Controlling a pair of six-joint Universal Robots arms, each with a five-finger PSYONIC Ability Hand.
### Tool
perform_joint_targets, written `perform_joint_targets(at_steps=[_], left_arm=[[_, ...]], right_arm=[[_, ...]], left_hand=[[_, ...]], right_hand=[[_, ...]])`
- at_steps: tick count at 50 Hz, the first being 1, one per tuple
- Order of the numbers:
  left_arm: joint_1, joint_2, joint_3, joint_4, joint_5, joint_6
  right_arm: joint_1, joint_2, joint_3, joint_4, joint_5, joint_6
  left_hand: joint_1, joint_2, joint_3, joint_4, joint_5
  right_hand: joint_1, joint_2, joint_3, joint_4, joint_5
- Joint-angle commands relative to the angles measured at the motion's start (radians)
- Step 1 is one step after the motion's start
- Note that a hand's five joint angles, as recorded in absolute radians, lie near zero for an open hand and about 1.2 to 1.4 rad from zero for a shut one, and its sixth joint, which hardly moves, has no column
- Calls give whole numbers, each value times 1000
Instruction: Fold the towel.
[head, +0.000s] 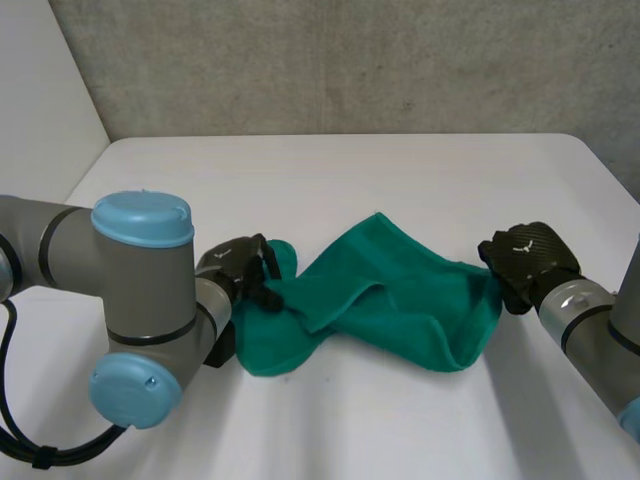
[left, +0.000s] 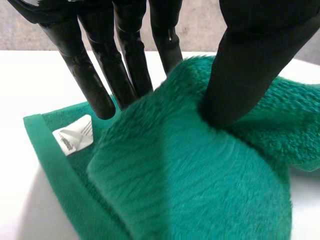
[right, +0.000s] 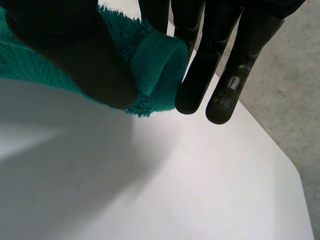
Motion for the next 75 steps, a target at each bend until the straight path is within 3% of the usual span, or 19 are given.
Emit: perform_joint_targets(at_steps=[1, 4, 11, 16, 19, 21, 28, 30, 34, 39, 45, 48, 49, 51, 53, 61, 63, 67, 75], left_arm=[[1, 17, -28, -4, 6, 8], [1, 44, -44, -1, 0, 9], [22, 67, 7, 43, 3, 34], [120, 67, 189, 54, 18, 193], [136, 68, 219, 55, 29, 224], [193, 73, 376, 71, 118, 304], [262, 158, 473, 103, 276, 261], [266, 168, 467, 103, 296, 252], [285, 231, 354, 100, 441, 181], [343, 239, 188, 75, 538, 163], [369, 183, 111, 5, 538, 189], [386, 100, 107, -74, 534, 273], [401, 49, 113, -154, 531, 375], [403, 34, 114, -185, 529, 416], [403, -15, 123, -270, 495, 558], [345, -39, 154, -199, 363, 618], [293, -33, 145, -160, 342, 618], [233, 16, 113, -129, 319, 615], [129, 142, -17, -101, 247, 536]], right_arm=[[-8, 4, -5, 1, 0, -17], [-8, 12, -16, 1, 0, -23], [-2, 64, -101, 20, -6, -75], [0, 87, -319, 7, 3, -48], [-2, 87, -400, -9, 12, -8], [-3, 78, -554, -59, 44, 115], [-2, 1, -665, -127, 41, 369], [6, -20, -652, -118, 41, 391], [9, -51, -545, -116, 37, 393], [9, -45, -383, -107, -6, 303], [-6, -31, -244, -35, -29, 174], [-8, -22, -209, -30, -34, 141], [-8, -11, -195, -29, -32, 128], [-6, 4, -175, -29, -35, 118], [-6, 9, -164, -29, -35, 118], [8, 61, -134, -36, -28, 127], [9, 88, -132, -41, -25, 129], [9, 102, -120, -49, -23, 132], [-5, 102, -108, -61, -22, 134]], left_hand=[[95, 89, 86, 86, 83], [567, 560, 557, 557, 554], [568, 562, 558, 558, 556], [568, 562, 558, 558, 556], [568, 562, 558, 558, 556], [568, 562, 558, 558, 556], [568, 562, 558, 558, 556], [568, 562, 558, 558, 556], [568, 562, 558, 558, 556], [568, 562, 558, 558, 556], [568, 562, 558, 558, 556], [568, 562, 558, 558, 556], [568, 562, 558, 558, 556], [568, 562, 558, 558, 556], [568, 562, 558, 558, 556], [542, 536, 533, 533, 530], [177, 171, 168, 168, 165], [-203, -209, -212, -212, -215], [-477, -483, -486, -486, -489]], right_hand=[[433, 224, 219, 208, 242], [433, 224, 219, 208, 242], [433, 224, 219, 208, 242], [433, 224, 219, 208, 242], [433, 224, 219, 208, 242], [433, 224, 219, 208, 242], [433, 224, 219, 208, 242], [433, 224, 219, 208, 242], [433, 224, 219, 208, 242], [433, 224, 219, 208, 242], [433, 224, 219, 208, 242], [433, 224, 219, 208, 242], [433, 224, 219, 208, 242], [433, 224, 219, 208, 242], [433, 224, 219, 208, 242], [433, 224, 219, 208, 242], [433, 224, 219, 208, 242], [433, 224, 219, 208, 242], [433, 224, 219, 208, 242]])
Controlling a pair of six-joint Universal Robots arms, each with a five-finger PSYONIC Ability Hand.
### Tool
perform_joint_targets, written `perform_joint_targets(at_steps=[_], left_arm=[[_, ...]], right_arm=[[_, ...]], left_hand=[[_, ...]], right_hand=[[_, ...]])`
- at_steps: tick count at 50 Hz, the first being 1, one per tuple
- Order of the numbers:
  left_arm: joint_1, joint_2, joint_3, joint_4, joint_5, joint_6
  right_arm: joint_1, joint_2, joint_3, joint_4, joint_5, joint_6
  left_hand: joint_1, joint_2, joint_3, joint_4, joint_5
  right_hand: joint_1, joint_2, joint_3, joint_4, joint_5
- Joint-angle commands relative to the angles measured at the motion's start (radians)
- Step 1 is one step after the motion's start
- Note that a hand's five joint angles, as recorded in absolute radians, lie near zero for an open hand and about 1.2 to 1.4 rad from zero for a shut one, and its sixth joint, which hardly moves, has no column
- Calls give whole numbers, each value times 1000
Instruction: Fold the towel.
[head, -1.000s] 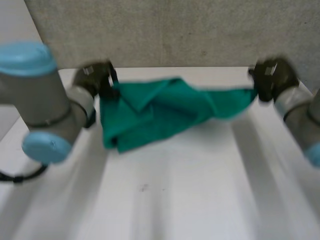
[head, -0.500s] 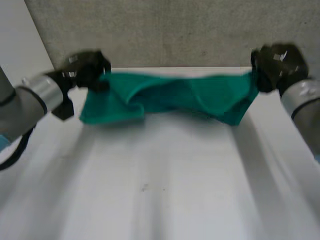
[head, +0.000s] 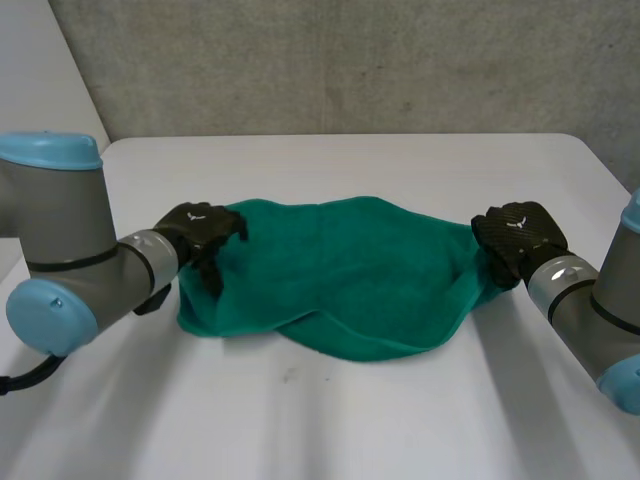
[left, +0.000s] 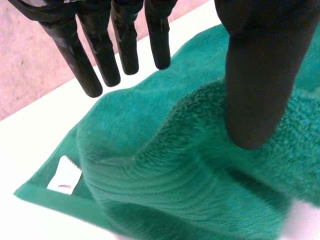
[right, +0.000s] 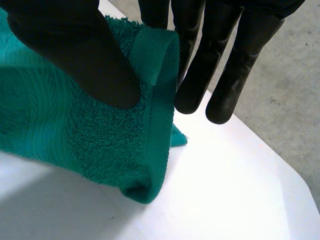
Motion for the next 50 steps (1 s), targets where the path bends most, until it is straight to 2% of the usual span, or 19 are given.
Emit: perform_joint_targets(at_steps=[1, 11, 12, 15, 16, 19, 22, 26, 28, 33, 41, 45, 46, 50], left_arm=[[-108, 117, -128, 31, -62, -84], [-219, 155, -317, 172, -211, -132], [-242, 143, -339, 228, -269, -132], [-246, 132, -349, 264, -306, -132], [-252, 99, -350, 301, -349, -130], [-252, 68, -346, 322, -372, -132], [-251, 33, -334, 345, -378, -132], [-237, 3, -317, 419, -381, -132], [-217, 2, -320, 480, -387, -132], [-139, 8, -329, 562, -418, -126], [-65, 83, -369, 548, -409, -135], [-62, 106, -376, 533, -397, -155], [-55, 117, -376, 514, -369, -173], [-26, 118, -376, 476, -332, -176]], right_arm=[[-12, 0, 9, -10, 1, 2], [-12, -4, 9, -8, 10, 3], [-12, -4, 9, -8, 10, 3], [-12, -4, 9, -8, 10, 3], [-12, -4, 11, -8, 10, 3], [-12, -5, 20, -8, 10, 3], [-12, -7, 23, -10, 10, 3], [-12, -7, 24, -10, 10, 3], [-12, -7, 24, -8, 10, 2], [-12, -8, 23, -7, 13, -11], [4, -14, 14, 56, 10, -75], [4, -14, 9, 116, 12, -135], [6, -16, 9, 136, 13, -152], [6, -17, 3, 174, 13, -175]], left_hand=[[-101, -111, -120, -109, -110], [-95, -105, -114, -104, -104], [-89, -99, -108, -98, -99], [-80, -91, -100, -89, -90], [-72, -82, -91, -80, -81], [-66, -76, -85, -74, -75], [-51, -61, -70, -60, -60], [136, 126, 117, 128, 127], [301, 291, 282, 292, 291], [410, 400, 391, 401, 400], [454, 444, 435, 445, 444], [571, 561, 552, 562, 562], [711, 701, 692, 702, 702], [847, 836, 827, 838, 837]], right_hand=[[433, 224, 212, 204, 230], [433, 224, 212, 204, 230], [433, 224, 212, 204, 230], [433, 224, 212, 204, 230], [433, 224, 212, 204, 230], [433, 224, 212, 204, 230], [433, 224, 212, 204, 230], [433, 224, 212, 204, 230], [433, 224, 212, 204, 230], [433, 224, 212, 204, 230], [433, 224, 212, 204, 230], [433, 224, 212, 204, 230], [433, 224, 212, 204, 230], [433, 224, 212, 204, 230]])
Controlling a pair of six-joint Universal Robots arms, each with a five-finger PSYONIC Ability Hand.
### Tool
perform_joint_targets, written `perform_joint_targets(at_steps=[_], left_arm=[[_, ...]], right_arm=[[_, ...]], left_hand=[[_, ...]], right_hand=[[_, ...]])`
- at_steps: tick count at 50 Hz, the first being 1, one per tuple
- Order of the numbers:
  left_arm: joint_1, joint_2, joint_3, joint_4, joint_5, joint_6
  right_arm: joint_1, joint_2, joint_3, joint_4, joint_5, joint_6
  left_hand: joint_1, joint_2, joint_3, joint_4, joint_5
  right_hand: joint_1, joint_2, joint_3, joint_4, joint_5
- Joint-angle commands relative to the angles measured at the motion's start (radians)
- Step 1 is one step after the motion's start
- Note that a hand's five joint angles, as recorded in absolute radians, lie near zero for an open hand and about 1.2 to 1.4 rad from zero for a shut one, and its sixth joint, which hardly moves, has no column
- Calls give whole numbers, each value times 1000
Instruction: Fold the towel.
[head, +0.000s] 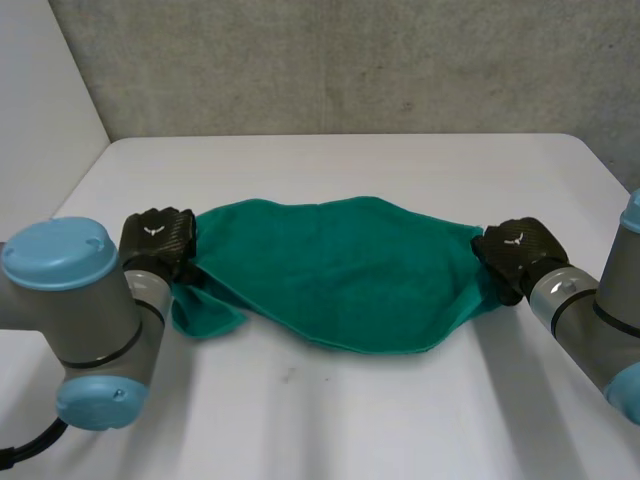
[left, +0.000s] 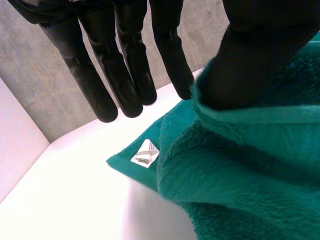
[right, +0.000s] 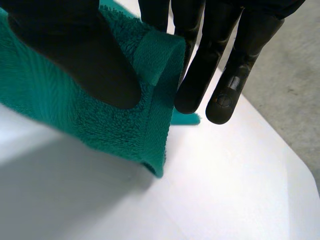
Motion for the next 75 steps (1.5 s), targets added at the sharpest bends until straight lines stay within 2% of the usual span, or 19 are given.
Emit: perform_joint_targets(at_steps=[1, 9, 13, 17, 22, 26, 29, 30, 33, 37, 41, 46, 48, 52, 56, 63, 65, 67, 75], left_arm=[[48, 16, -4, -88, 77, -20], [70, 11, 1, -238, 130, 31], [81, -10, 33, -280, 168, 199], [107, -50, 133, -274, 173, 382], [110, -82, 428, -222, 170, 526], [111, -75, 570, -151, 171, 519], [111, -29, 714, 50, 174, 467], [113, 3, 727, 117, 182, 433], [119, 51, 713, 154, 208, 382], [131, 124, 568, 69, 248, 306], [159, 163, 391, 10, 257, 287], [165, 183, 193, 3, 263, 276], [166, 175, 58, 10, 275, 278], [170, 128, -43, 24, 311, 273], [166, 25, -83, 27, 322, 282], [170, -29, -115, 16, 320, 282], [171, -26, -128, 18, 314, 285], [173, -21, -129, 16, 306, 285], [185, -9, -149, 19, 283, 285]], right_arm=[[1, -6, -13, 96, 2, -65], [-1, -14, -49, 242, -11, -139], [-1, 6, -105, 264, -11, -159], [41, 96, -283, 267, 3, -163], [95, 147, -580, 250, 46, -133], [102, 147, -826, 114, 127, -15], [92, 125, -883, -82, 146, 94], [90, 106, -882, -127, 149, 114], [91, 2, -836, -219, 146, 157], [90, -78, -694, -201, 102, 162], [88, -86, -522, -169, 16, 156], [88, -92, -385, -104, -20, 153], [84, -86, -244, -51, -24, 139], [64, -61, -129, -24, -34, 102], [58, 14, -75, -18, -31, 67], [26, 48, -30, -18, -18, 61], [-10, 37, -10, -18, -20, 61], [-36, 7, 5, -18, -17, 59], [-94, -52, 59, -14, -17, 56]], left_hand=[[410, 423, 426, 422, 434], [412, 424, 427, 424, 435], [412, 424, 427, 424, 435], [412, 424, 427, 424, 435], [412, 424, 427, 424, 435], [412, 424, 427, 424, 435], [412, 424, 427, 424, 435], [412, 424, 427, 424, 435], [412, 424, 427, 424, 435], [412, 424, 427, 424, 435], [412, 424, 427, 424, 435], [412, 424, 427, 424, 435], [412, 424, 427, 424, 435], [412, 424, 427, 424, 435], [412, 424, 427, 424, 435], [412, 424, 427, 424, 435], [64, 77, 79, 76, 87], [-122, -109, -107, -110, -98], [-213, -201, -198, -201, -190]], right_hand=[[433, 224, 212, 204, 228], [433, 224, 212, 204, 228], [433, 224, 212, 204, 228], [433, 224, 212, 204, 228], [433, 224, 212, 204, 228], [433, 224, 212, 204, 228], [433, 224, 212, 204, 228], [433, 224, 212, 204, 228], [433, 224, 212, 204, 228], [433, 224, 212, 204, 228], [433, 224, 212, 204, 228], [433, 224, 212, 204, 228], [433, 224, 212, 204, 228], [433, 224, 212, 204, 228], [433, 224, 212, 204, 228], [433, 224, 212, 204, 228], [433, 224, 212, 204, 228], [433, 224, 212, 204, 228], [433, 224, 212, 204, 228]])
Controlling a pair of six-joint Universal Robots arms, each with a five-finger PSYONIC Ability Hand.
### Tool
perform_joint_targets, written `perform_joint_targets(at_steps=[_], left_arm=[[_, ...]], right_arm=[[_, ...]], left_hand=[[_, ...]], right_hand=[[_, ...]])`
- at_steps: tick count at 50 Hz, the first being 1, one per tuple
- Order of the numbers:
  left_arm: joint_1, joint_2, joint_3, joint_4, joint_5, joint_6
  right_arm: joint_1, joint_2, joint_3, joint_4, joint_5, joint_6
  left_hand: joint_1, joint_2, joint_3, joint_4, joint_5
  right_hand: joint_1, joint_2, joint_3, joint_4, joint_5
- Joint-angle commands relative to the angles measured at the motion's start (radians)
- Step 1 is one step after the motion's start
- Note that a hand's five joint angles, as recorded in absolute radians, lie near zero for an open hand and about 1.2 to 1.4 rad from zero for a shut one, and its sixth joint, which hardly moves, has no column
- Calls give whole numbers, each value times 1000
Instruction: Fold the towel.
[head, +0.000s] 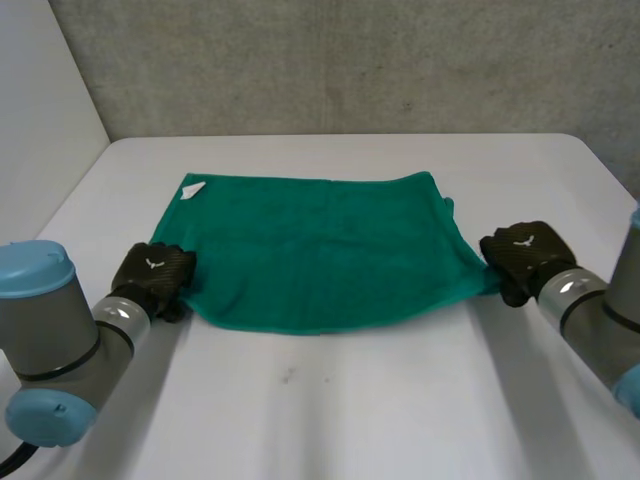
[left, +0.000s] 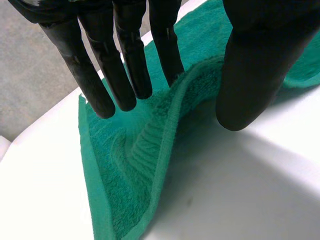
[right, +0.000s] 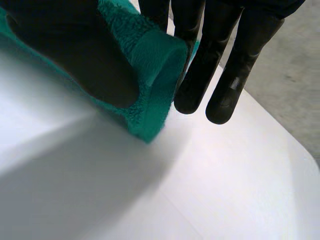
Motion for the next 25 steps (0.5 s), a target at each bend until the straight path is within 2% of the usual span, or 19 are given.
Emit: perform_joint_targets(at_steps=[1, 12, 13, 14, 15, 16, 17, 21, 24, 25], left_arm=[[15, 17, -16, 5, -26, 0], [80, 0, -16, 13, -48, 0], [81, -3, -15, 13, -48, 0], [83, -8, -15, 13, -46, 0], [83, -8, -15, 13, -46, 0], [83, -8, -16, 11, -46, 0], [86, -8, -20, 11, -45, 0], [107, 15, -27, -1, -46, 2], [124, 85, -56, -55, -46, 17], [127, 143, -76, -113, -46, 50]], right_arm=[[-61, -62, 47, 5, 0, -2], [-107, -75, 86, 20, -3, -51], [-107, -75, 86, 20, -3, -51], [-107, -75, 86, 20, -4, -51], [-107, -75, 86, 20, -4, -51], [-107, -74, 84, 20, -4, -50], [-110, -74, 84, 20, -6, -48], [-110, -75, 87, 26, -12, -56], [-108, -77, 84, 49, -12, -74], [-108, -83, 81, 90, -12, -103]], left_hand=[[32, 27, 24, 31, 31], [97, 92, 88, 95, 95], [126, 121, 117, 124, 125], [344, 339, 335, 343, 343], [346, 341, 338, 345, 345], [448, 443, 439, 446, 447], [656, 650, 647, 654, 654], [660, 655, 651, 658, 659], [660, 655, 651, 658, 659], [660, 655, 651, 658, 659]], right_hand=[[433, 224, 212, 204, 226], [433, 224, 212, 204, 226], [433, 224, 212, 204, 226], [433, 224, 212, 204, 226], [433, 224, 212, 204, 226], [433, 224, 212, 204, 226], [433, 224, 212, 204, 226], [433, 224, 212, 204, 226], [433, 224, 212, 204, 226], [433, 224, 212, 204, 226]])
